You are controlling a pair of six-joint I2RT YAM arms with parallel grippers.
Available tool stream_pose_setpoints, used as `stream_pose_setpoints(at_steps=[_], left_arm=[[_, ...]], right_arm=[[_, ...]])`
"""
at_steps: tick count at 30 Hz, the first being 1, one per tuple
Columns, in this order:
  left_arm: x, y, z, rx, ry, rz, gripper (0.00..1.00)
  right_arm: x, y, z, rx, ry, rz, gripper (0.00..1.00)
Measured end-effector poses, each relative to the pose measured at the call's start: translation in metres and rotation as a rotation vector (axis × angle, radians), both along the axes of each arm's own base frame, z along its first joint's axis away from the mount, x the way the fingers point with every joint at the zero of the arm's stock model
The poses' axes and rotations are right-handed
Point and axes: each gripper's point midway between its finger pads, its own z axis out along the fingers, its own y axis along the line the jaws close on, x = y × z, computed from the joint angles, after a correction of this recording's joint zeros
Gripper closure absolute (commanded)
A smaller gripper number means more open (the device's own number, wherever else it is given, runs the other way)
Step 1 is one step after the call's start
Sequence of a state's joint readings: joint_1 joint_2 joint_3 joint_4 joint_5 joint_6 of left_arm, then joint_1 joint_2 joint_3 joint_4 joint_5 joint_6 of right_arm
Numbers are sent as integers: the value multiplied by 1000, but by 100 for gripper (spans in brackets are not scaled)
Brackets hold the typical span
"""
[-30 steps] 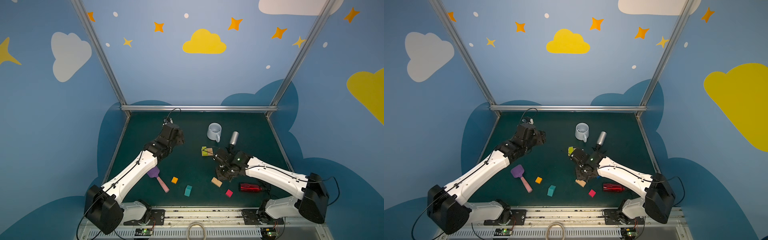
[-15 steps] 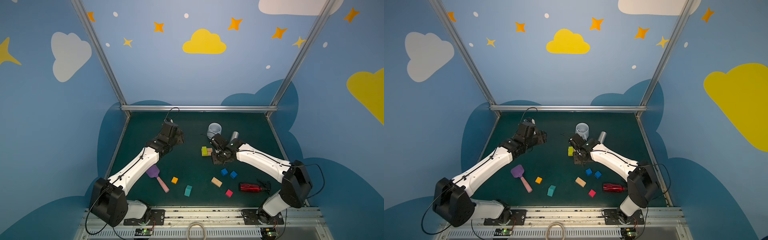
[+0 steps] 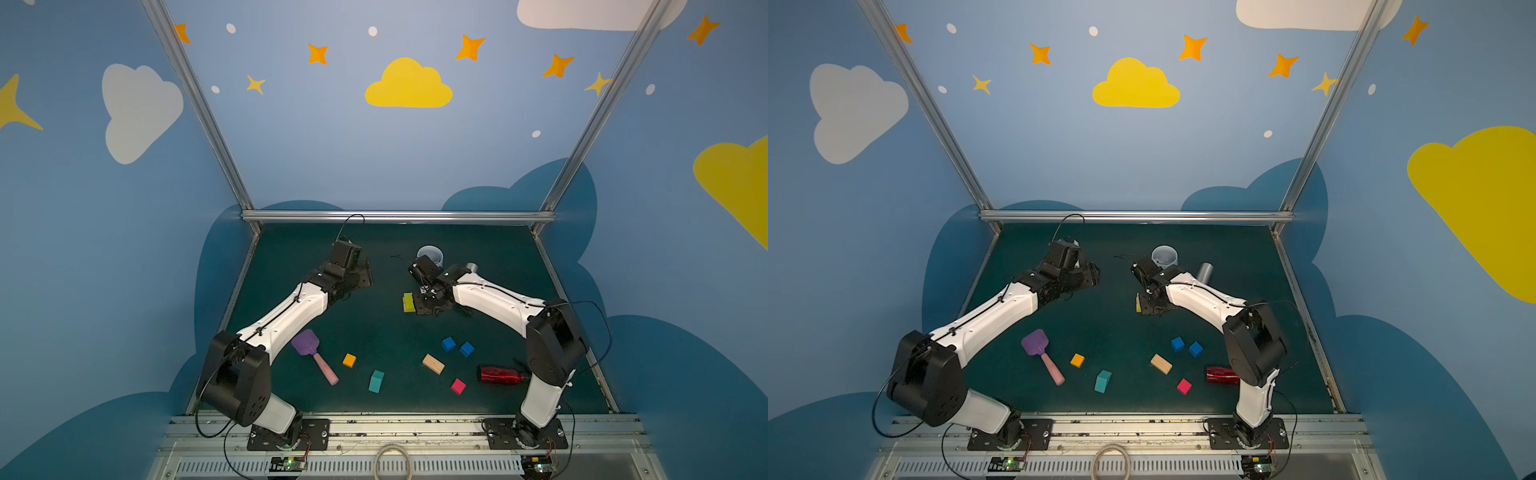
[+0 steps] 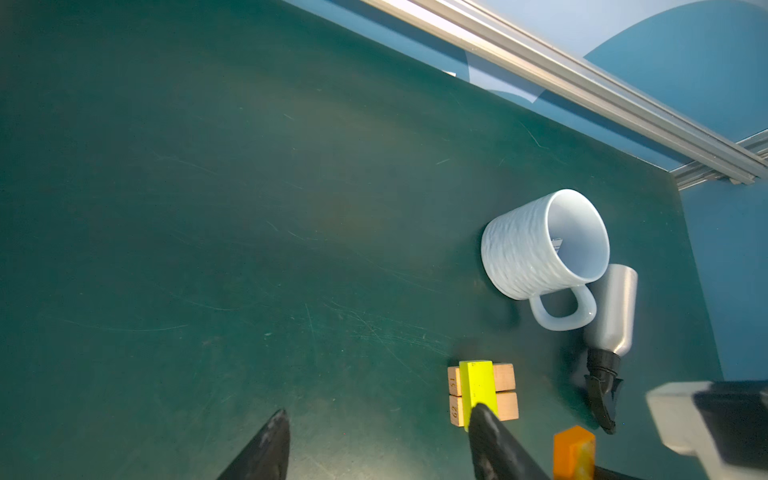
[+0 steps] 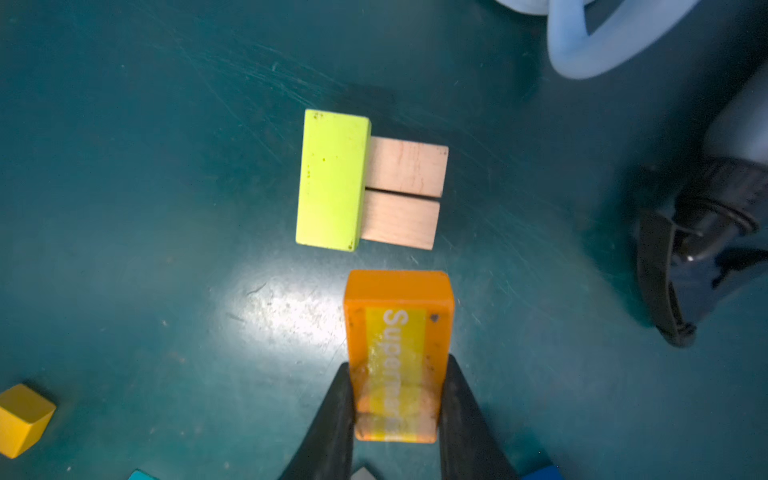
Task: Build the wood block tower
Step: 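Lift the orange block with the right gripper and carry it over the stack, then lower the orange block onto the stack beside the lime block with the right gripper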
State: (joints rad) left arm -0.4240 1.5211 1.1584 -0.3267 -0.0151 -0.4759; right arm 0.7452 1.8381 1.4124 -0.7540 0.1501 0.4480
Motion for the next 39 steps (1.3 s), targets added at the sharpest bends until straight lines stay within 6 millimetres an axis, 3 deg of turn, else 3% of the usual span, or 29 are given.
stream_pose_setpoints(at_steps=[12,39], left_arm=[[6,-6,-9,-7,41,-18,34],[18,-15,-20,-14,81,-34,36]], right_arm=[[22,10,-9,14,20,19,90],[40,4,-36,36,97,-21,84]])
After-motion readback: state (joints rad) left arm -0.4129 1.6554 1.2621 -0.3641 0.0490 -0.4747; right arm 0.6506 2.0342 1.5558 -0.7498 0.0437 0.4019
